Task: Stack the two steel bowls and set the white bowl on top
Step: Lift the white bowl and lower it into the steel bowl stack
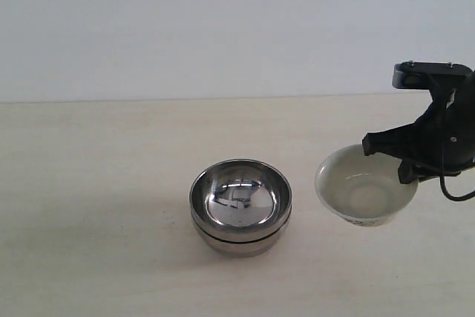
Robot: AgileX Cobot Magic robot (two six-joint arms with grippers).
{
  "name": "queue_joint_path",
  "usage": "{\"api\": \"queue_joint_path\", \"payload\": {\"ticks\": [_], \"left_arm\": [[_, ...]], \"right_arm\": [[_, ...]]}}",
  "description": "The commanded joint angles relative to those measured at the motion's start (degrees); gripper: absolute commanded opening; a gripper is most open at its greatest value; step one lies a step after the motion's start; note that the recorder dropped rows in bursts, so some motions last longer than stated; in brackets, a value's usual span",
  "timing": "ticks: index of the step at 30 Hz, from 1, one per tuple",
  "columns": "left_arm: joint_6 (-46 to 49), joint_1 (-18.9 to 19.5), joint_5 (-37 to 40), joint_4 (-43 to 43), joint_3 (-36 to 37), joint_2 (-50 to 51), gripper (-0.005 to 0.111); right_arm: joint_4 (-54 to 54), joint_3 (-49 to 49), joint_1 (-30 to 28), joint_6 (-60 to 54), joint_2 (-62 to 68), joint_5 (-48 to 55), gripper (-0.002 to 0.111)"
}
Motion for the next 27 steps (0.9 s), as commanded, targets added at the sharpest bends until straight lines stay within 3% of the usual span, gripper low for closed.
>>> {"api": "queue_joint_path", "payload": {"ticks": [1,19,27], "left_arm": [[-0.6,0.1,-0.4,-0.4,0.2,-0.2,0.004],[-0.6,0.1,-0.4,-0.4,0.2,-0.2,0.004],[-0.6,0.1,-0.4,-0.4,0.2,-0.2,0.004]], "right_arm": [[3.3,-1.3,-0.2,-1.7,-2.6,0.7,0.000],[28.7,-5.6,-0.1,-17.2,-7.0,3.5,0.000],[30.1,-5.6,5.0,-17.9,-6.8,1.0,0.000]]}}
